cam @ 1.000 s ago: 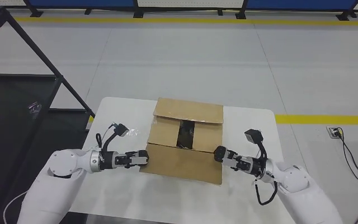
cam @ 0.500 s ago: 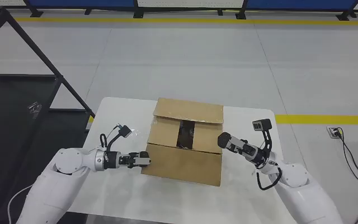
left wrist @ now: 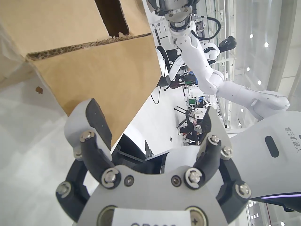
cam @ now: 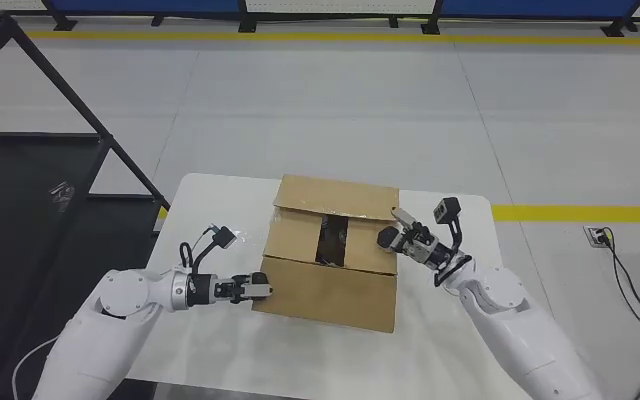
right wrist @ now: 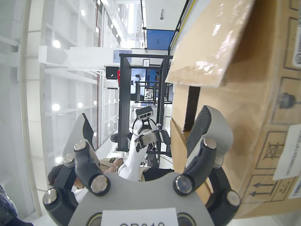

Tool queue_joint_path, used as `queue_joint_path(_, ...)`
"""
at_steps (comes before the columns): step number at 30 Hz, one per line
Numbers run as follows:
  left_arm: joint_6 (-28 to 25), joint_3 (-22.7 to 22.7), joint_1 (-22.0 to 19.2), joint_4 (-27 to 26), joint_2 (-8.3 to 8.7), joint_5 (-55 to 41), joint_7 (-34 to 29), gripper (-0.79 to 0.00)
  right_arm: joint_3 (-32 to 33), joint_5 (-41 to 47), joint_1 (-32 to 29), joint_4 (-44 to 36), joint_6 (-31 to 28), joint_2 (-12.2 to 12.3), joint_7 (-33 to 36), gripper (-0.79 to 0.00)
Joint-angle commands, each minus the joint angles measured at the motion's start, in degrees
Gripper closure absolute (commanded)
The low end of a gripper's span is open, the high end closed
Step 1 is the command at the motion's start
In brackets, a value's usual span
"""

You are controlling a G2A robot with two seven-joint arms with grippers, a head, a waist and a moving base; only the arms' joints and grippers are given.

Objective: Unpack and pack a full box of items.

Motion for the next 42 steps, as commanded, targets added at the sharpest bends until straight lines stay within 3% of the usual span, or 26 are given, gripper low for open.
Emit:
queue_joint_path(1, -0.04, -0.22, 0.35, -0.26, 0.07, 0.00, 0.03, -0.785, -0.75, 0.34, 1.19, 1.37, 0.38, -0.60, -0.58, -0.785)
queue_joint_path(11, 0.07, -0.95, 1.42, -0.73, 0.25, -0.23, -0.01, -0.785, -3.43, 0.13, 6.65, 4.94, -0.97, -3.91, -8.88, -0.785)
queue_joint_path(19, -0.07, -1.15, 1.86, -1.17, 0.29, -0.18, -0.10, -0.785, -6.99, -7.87, 12.95, 7.50, 0.16, -7.10, -22.27, -0.785)
queue_joint_path(23, -0.14, -1.29, 1.92, -1.24, 0.29, -0.34, -0.14, -0.785, -9.10, -9.59, 16.14, 11.04, -1.34, -8.80, -22.89, -0.785)
queue_joint_path(37, 0.67, -1.42, 1.34, -1.07, 0.12, -1.10, 0.38, -0.785, -8.99, -9.65, 15.76, 10.82, -1.20, -8.81, -23.17, -0.785)
queue_joint_path(42, 1.14, -0.43, 0.62, -1.46, -0.12, -0.22, -0.11, -0.785, -8.91, -8.30, 16.55, 11.10, 0.50, -10.18, -26.79, -0.785)
